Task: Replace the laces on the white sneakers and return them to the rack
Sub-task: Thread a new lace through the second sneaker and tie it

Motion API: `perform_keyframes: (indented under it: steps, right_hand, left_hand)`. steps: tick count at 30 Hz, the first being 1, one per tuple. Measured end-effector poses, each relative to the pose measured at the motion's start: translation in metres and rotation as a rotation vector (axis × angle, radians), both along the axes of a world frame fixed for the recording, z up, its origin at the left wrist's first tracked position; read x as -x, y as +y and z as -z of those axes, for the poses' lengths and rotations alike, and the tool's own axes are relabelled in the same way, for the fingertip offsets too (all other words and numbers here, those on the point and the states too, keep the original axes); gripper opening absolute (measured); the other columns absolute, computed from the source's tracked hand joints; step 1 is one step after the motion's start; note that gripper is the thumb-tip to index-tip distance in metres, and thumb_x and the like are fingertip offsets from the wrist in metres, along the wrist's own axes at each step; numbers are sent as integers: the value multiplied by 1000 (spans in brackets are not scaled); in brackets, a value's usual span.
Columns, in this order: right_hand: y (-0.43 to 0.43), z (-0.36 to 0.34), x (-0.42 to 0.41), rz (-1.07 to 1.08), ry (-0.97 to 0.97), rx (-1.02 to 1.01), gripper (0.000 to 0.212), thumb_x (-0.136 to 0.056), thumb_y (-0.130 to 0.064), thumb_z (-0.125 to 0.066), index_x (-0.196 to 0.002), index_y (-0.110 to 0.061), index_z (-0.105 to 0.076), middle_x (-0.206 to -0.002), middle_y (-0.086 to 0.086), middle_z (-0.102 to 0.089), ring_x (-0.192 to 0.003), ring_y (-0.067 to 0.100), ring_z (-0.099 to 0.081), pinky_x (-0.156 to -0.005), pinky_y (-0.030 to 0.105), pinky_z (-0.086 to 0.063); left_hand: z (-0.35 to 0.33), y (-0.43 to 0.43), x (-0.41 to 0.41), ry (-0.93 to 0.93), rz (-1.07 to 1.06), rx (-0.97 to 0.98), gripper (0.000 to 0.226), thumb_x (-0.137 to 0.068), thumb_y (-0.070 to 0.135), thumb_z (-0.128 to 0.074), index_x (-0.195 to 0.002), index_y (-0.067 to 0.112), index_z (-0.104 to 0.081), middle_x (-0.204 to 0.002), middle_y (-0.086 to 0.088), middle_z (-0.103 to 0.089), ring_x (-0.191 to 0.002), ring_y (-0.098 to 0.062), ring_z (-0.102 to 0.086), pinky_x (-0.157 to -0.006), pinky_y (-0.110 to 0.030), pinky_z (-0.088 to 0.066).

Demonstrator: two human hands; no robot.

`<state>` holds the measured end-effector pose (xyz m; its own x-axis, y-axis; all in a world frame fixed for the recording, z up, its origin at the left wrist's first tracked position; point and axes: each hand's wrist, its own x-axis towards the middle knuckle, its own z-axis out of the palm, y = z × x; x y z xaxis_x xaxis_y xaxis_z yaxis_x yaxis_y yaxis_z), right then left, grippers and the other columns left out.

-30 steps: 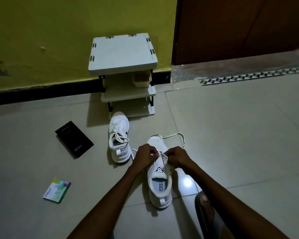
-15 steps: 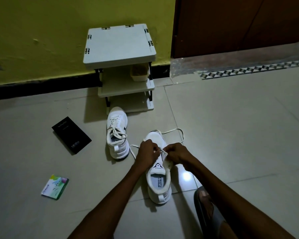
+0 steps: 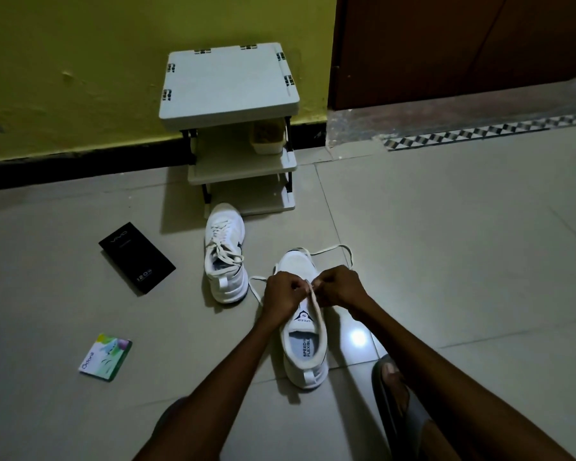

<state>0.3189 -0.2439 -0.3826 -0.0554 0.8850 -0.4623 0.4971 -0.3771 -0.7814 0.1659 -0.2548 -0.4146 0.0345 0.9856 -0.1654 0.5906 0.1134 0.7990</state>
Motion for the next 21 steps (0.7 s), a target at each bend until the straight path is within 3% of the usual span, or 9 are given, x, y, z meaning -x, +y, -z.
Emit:
perform_keyframes:
  steps: [3,5,9,13,16,18,21]
  right_hand:
    - [-7,6,7,66,-89,-98,11,-76,-18,-77,-66,-13,-75,-59,5,-71,-58,18,-71,-69,33,-61]
    - [-9,6,13,103,-109,-137,14,-75,-19,-79,-64,-12,-74,-57,2,-70,-56,16,-70,-65,30,-59]
    - [-6,6,20,104,-189,-163,14,-74,-15,-74,-63,-6,-71,-59,4,-69,-59,16,-68,-58,25,-51]
    - [1,8,19,65,-312,-182,8,-70,-10,-66,-63,-6,-68,-63,6,-68,-64,22,-66,-55,24,-43]
    - [13,-2,14,77,-361,-168,14,-73,-13,-65,-60,-14,-64,-66,5,-68,-70,24,-66,-59,24,-43]
    - [20,-23,11,162,-223,-181,19,-77,-17,-69,-58,-14,-66,-62,4,-68,-67,24,-68,-65,30,-54]
    - [35,-78,9,361,280,-141,22,-86,-5,-63,-65,-8,-65,-61,7,-62,-59,18,-59,-61,28,-54]
  left_hand:
    - [-1,6,4,-12,41,55,11,-82,2,-68,-81,6,-79,-82,-9,-76,-73,-5,-65,-68,-21,-47]
    - [-1,10,6,1,38,92,16,-80,-1,-65,-86,5,-79,-89,-8,-76,-87,-15,-69,-78,-23,-47]
    - [0,10,1,59,-31,171,14,-79,7,-65,-92,9,-71,-96,-8,-74,-94,-22,-66,-82,-28,-48]
    - [3,16,4,-53,-144,303,40,-57,33,-65,-87,24,-40,-95,-12,-71,-90,-29,-66,-82,-39,-52]
    - [0,16,5,-172,-165,364,46,-52,24,-65,-89,21,-38,-87,-18,-69,-75,-24,-61,-68,-35,-47]
    - [0,14,7,-174,-99,373,53,-62,11,-77,-98,14,-39,-78,-10,-62,-72,-21,-56,-65,-31,-44]
    - [5,14,12,-84,4,345,48,-78,11,-80,-103,15,-39,-73,3,-52,-72,-16,-53,-61,-25,-42]
